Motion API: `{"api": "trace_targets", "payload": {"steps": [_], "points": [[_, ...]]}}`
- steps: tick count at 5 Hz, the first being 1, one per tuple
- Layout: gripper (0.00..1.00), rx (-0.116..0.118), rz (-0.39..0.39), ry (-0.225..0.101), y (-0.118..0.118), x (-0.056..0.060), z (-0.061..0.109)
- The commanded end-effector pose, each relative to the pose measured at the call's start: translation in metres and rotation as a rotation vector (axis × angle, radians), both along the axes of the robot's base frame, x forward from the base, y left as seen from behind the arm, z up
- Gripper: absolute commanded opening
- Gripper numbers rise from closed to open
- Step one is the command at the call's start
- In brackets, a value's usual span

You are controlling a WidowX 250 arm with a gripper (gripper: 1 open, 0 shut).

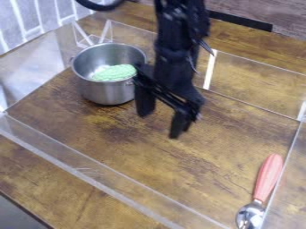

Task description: Put the green object in the silver pot

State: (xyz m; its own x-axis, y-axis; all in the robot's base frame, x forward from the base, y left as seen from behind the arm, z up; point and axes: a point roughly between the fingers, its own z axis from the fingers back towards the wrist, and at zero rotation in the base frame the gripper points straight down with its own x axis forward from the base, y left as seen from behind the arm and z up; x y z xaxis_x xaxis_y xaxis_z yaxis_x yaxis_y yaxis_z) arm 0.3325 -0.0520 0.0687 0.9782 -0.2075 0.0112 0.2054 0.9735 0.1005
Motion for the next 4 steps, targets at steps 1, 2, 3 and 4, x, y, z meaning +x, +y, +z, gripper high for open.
{"api": "trace_targets", "payload": {"steps": [1, 2, 3, 4], "points": [[1.0, 0.015, -0.088, -0.092, -0.015, 0.018, 0.029], [1.0, 0.031, -0.129, -0.102, -0.013, 0.019, 0.038], [1.0, 0.038, -0.108, -0.11, -0.013, 0.018, 0.031], [1.0, 0.044, -0.083, -0.12, -0.013, 0.018, 0.025]]}}
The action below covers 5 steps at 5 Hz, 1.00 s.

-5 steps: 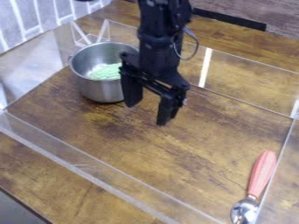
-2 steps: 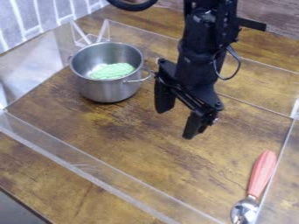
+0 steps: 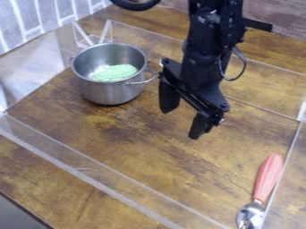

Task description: Put the green object in the silver pot

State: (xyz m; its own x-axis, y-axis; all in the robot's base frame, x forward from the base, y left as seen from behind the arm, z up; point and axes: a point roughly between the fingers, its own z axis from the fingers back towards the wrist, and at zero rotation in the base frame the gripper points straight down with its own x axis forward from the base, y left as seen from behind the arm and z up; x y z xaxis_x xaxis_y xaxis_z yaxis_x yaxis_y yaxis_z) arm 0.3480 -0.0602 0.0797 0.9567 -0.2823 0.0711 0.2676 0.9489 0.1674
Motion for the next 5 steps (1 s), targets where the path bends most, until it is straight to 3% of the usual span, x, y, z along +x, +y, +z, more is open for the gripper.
{"api": "trace_targets", "payload": {"steps": [1, 2, 5], "points": [[1.0, -0.006, -0.029, -0.054, -0.002, 0.013, 0.017], [1.0, -0.003, -0.05, -0.063, 0.0, 0.023, 0.021], [1.0, -0.005, 0.059, -0.064, -0.014, 0.026, 0.022]]}}
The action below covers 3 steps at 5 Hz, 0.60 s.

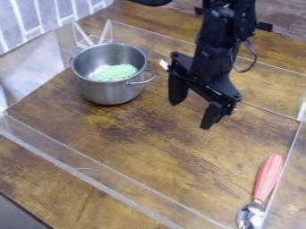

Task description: Put the green object in the silver pot

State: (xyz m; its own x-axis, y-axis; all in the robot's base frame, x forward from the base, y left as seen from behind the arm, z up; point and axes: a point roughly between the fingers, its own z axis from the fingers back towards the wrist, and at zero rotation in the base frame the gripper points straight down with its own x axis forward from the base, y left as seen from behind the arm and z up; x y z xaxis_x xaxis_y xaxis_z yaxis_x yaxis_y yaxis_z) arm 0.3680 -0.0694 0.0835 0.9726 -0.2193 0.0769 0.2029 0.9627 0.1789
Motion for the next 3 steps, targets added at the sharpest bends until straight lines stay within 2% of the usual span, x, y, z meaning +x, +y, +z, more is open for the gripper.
{"api": "trace_targets", "payload": {"steps": [1, 2, 3], "points": [[1.0, -0.015, 0.052, -0.051, 0.0, 0.005, 0.017], [1.0, -0.015, 0.116, -0.055, 0.008, 0.006, 0.015], [1.0, -0.015, 0.101, -0.055, 0.012, 0.008, 0.025]]}}
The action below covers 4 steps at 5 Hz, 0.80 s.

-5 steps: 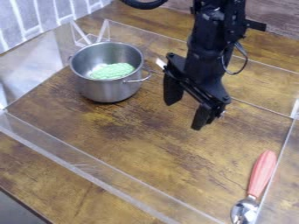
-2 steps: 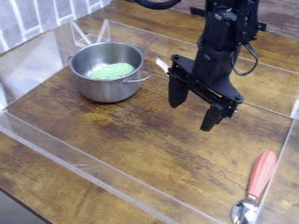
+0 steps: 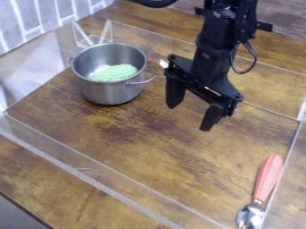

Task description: Put the green object in the silver pot

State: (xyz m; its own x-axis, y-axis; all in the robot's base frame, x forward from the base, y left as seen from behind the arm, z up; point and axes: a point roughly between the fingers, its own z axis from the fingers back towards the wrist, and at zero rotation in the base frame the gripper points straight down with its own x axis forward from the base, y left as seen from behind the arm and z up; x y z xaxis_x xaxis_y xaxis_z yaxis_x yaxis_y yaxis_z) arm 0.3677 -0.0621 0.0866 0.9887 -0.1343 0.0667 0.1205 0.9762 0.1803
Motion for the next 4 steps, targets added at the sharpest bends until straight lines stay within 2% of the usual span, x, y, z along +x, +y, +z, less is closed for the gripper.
{"api": "trace_targets", "payload": {"steps": [1, 3, 4], "points": [[1.0, -0.019, -0.006, -0.062, 0.006, 0.009, 0.033], [1.0, -0.033, 0.065, -0.06, 0.008, 0.0, 0.052], [1.0, -0.039, 0.058, -0.06, 0.002, -0.009, 0.058]]}}
